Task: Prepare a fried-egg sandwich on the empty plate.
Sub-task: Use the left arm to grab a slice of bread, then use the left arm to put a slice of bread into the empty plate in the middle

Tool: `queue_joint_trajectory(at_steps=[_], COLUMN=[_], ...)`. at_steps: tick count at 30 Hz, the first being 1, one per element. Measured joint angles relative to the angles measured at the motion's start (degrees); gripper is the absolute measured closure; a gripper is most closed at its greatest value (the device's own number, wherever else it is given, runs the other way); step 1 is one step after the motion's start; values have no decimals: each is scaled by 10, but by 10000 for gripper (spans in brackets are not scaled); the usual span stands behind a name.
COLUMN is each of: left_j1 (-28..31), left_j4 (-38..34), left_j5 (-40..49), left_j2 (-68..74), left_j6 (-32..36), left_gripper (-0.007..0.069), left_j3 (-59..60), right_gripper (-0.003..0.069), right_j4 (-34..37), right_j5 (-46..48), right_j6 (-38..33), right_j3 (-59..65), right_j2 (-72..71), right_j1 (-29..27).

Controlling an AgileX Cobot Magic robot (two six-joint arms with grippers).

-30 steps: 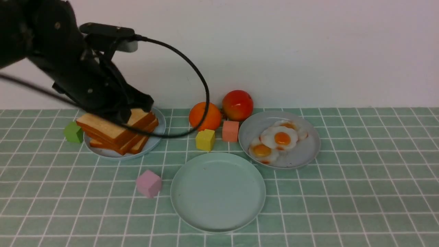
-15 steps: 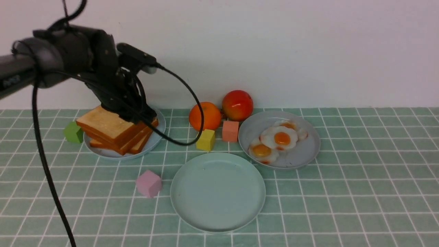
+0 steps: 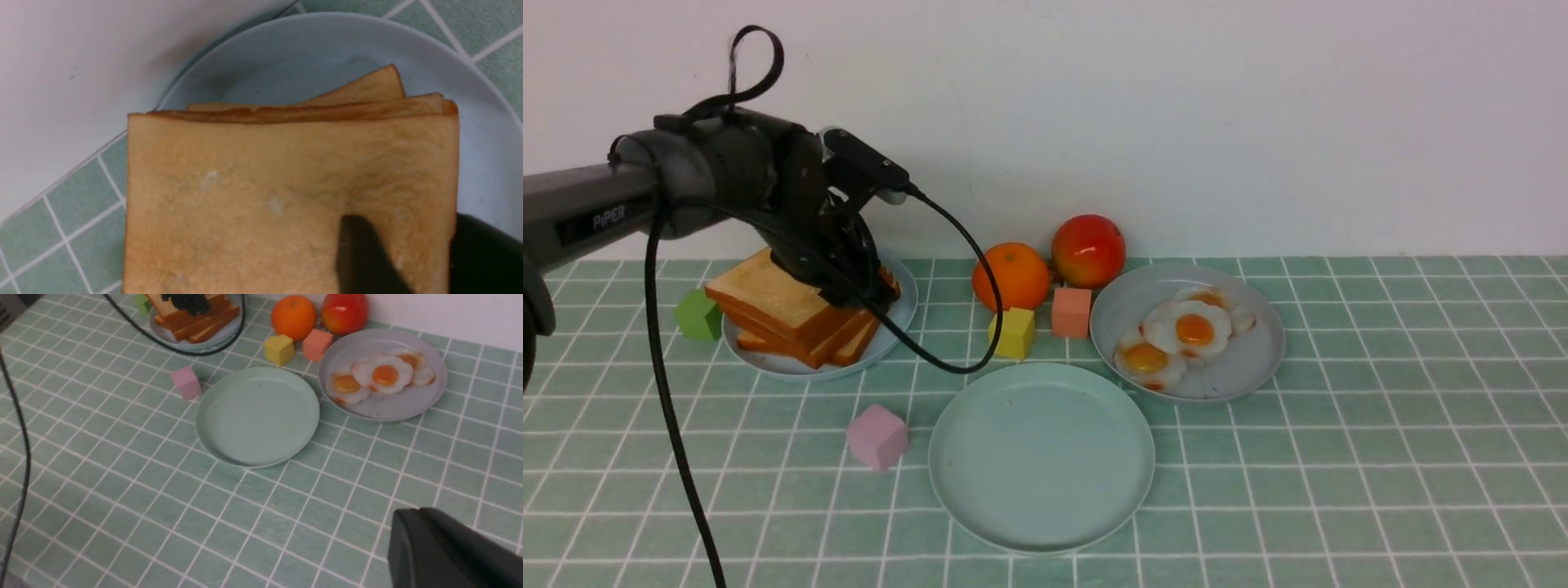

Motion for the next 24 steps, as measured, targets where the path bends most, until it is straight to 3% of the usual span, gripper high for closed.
queue_joint_trajectory(at_steps=[3,5,16,19,24], left_j1=[0,-1,-32,-83,-246], left_j4=[0,1,-32,-64,-44], left_j5=[1,4,75,92,73], left_j2=[0,-3,-136,-184,-201], left_j6=[-2,-2,-22,-26,-24], left_gripper=[542,602,612,612,612], left_j3=[0,-1,1,24,143], right_gripper=[642,640,634,634,627], right_j4=[10,13,13,-3,-34], right_j5=[1,2,18,20,21], right_j6=[0,0,0,0,0], right_j3=[0,0,-1,-1,-1], right_j2=[0,0,0,0,-8], right_j1=[0,0,0,0,0])
